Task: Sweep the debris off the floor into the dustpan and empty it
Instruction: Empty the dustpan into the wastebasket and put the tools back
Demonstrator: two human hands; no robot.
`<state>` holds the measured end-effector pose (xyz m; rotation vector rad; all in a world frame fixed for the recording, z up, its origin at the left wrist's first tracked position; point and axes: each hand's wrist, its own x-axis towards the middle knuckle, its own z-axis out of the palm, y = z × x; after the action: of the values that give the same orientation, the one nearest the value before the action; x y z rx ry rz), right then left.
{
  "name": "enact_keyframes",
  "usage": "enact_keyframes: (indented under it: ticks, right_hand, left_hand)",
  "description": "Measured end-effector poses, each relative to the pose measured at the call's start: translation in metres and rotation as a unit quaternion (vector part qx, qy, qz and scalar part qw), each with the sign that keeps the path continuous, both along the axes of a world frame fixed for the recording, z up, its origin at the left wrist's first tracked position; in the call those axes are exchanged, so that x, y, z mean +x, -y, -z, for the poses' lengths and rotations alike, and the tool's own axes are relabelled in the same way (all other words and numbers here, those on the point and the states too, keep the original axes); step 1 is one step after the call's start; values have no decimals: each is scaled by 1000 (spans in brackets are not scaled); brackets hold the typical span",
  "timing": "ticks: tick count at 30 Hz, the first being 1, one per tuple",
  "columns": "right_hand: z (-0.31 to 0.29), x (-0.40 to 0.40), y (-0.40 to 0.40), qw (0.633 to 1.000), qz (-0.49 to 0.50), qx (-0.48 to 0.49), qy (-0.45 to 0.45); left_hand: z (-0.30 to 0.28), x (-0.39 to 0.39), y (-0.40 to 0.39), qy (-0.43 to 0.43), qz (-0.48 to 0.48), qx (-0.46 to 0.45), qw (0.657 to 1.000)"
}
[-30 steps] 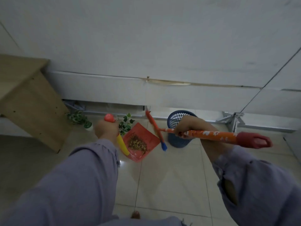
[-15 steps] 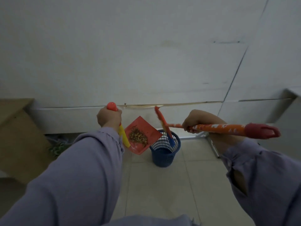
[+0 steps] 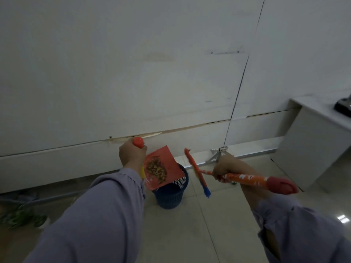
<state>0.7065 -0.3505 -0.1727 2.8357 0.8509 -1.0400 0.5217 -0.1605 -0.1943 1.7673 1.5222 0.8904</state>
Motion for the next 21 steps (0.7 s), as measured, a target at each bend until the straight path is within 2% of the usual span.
enact_keyframes:
  ticks: [7, 11, 15, 19, 21]
  right_hand:
    - [55, 31, -13, 998, 65, -9, -17]
    - [76, 41, -12, 998, 48, -32, -30]
    - [90, 63, -13, 996, 36, -54, -55]
    - [107, 83, -14, 992, 26, -94, -85]
    - [113, 92, -16, 993, -5, -103, -60]
  left_hand:
    - [46, 42, -21, -67, 124, 49, 989]
    - [74, 62, -18, -124, 214, 86, 965]
    - [96, 81, -13, -163, 255, 141, 943]
    - [110, 93, -10, -184, 305, 151, 922]
    - [114, 96, -6, -190, 317, 149, 917]
